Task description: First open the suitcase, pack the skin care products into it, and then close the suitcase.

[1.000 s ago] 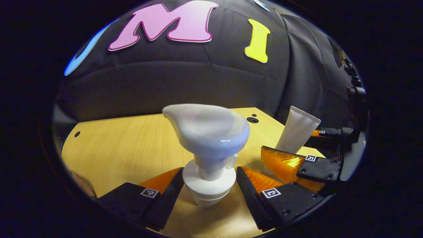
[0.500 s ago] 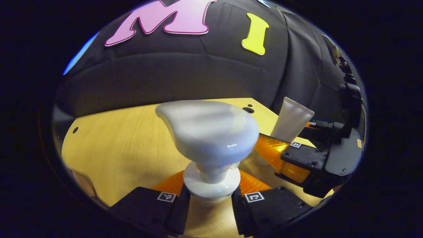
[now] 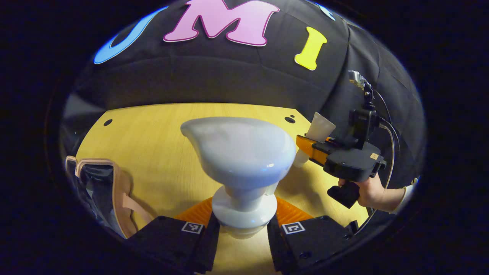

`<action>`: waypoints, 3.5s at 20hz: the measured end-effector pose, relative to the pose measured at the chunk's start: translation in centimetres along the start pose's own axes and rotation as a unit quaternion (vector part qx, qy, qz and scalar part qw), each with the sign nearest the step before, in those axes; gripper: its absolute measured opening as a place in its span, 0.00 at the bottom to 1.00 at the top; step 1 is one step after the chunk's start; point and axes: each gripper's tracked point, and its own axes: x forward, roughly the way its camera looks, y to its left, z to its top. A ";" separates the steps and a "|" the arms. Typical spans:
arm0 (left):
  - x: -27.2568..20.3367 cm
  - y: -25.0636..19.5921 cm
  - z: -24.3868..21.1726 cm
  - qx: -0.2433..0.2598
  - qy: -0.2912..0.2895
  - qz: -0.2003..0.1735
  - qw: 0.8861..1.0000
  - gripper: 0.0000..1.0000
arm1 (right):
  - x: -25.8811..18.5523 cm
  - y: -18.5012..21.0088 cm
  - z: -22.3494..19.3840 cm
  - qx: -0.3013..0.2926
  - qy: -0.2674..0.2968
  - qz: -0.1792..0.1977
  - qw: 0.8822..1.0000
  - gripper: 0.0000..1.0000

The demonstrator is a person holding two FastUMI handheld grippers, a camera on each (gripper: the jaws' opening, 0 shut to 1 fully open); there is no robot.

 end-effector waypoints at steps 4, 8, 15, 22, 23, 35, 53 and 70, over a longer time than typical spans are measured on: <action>-7.8 4.6 -0.8 -0.005 0.030 0.021 0.999 0.60 | -3.9 1.3 2.7 -0.019 -0.029 0.011 0.999 0.26; -15.2 12.4 -2.2 -0.019 0.102 0.065 0.993 0.60 | -8.8 3.2 5.9 0.013 -0.055 0.016 0.998 0.30; -19.6 26.0 -8.6 -0.018 0.304 0.107 0.947 0.60 | -18.1 6.5 10.4 0.047 -0.087 0.015 0.995 0.30; -15.7 34.3 -14.8 -0.030 0.409 0.133 0.902 0.60 | -25.0 9.2 12.5 0.037 -0.111 0.013 0.993 0.30; -15.4 34.8 -15.2 -0.025 0.415 0.135 0.899 0.60 | -25.5 9.6 12.4 0.036 -0.108 0.012 0.993 0.35; -12.9 33.4 -14.1 -0.027 0.336 0.105 0.936 0.90 | -27.2 17.6 13.3 0.002 -0.105 0.047 0.993 0.30; -34.5 45.2 -10.3 -0.167 -0.022 0.190 0.967 0.97 | -19.2 50.2 1.0 0.177 0.313 0.297 0.885 0.27; -35.5 60.5 -12.8 -0.320 -0.045 0.263 0.909 0.98 | -20.0 51.1 0.8 0.291 0.355 0.243 0.855 0.80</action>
